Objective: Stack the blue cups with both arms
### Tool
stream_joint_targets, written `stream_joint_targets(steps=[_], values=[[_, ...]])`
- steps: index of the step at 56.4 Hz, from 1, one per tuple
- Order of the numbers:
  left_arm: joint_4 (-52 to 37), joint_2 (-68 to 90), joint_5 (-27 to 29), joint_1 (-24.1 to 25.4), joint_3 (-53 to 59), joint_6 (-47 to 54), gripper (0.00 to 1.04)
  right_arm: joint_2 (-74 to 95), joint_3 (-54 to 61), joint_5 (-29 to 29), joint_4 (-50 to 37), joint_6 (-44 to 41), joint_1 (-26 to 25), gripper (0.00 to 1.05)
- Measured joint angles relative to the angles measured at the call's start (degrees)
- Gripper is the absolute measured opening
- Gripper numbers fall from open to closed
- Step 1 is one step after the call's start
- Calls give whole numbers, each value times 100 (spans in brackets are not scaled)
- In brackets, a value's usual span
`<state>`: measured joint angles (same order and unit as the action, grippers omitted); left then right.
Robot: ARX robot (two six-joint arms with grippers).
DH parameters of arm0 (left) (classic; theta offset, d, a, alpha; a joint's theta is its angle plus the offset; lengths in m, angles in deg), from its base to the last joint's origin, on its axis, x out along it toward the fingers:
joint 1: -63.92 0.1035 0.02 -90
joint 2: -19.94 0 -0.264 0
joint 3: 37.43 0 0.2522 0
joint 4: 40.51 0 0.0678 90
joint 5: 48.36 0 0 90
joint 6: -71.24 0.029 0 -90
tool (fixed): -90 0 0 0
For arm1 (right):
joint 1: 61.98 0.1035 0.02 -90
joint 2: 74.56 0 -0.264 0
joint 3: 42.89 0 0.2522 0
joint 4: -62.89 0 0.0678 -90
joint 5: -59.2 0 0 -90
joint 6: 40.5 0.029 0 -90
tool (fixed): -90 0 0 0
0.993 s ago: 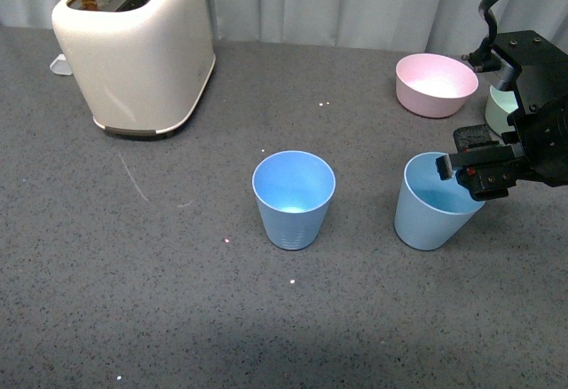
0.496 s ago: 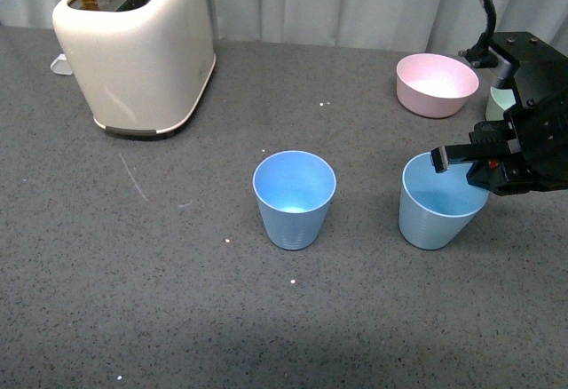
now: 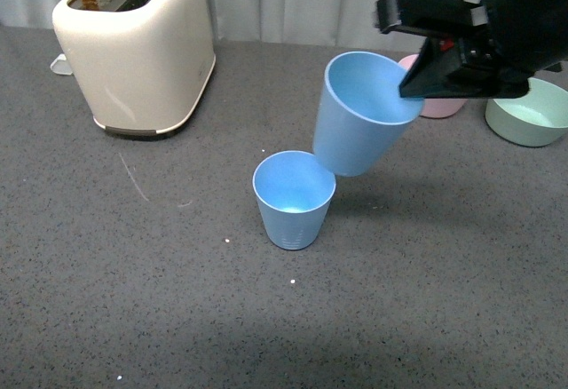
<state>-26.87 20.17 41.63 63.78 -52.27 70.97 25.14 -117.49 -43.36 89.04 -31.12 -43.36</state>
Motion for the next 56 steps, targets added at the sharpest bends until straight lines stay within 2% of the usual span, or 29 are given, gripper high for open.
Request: stream_joint_targets(steps=[9,26,29,31,40,56], values=[[0,0,0,0,0,0,98,92,-122,61,2,116,433,1],[0,0,0,0,0,0,98,234,-131,186,-92,105,588,1],[0,0,0,0,0,0,98,236,-131,181,-92,92,592,8],[0,0,0,0,0,0,98,238,-131,170,-92,92,592,17],[0,0,0,0,0,0,98,240,-131,199,-181,101,584,40],[0,0,0,0,2,0,98,-57,122,763,-780,-74,501,83]])
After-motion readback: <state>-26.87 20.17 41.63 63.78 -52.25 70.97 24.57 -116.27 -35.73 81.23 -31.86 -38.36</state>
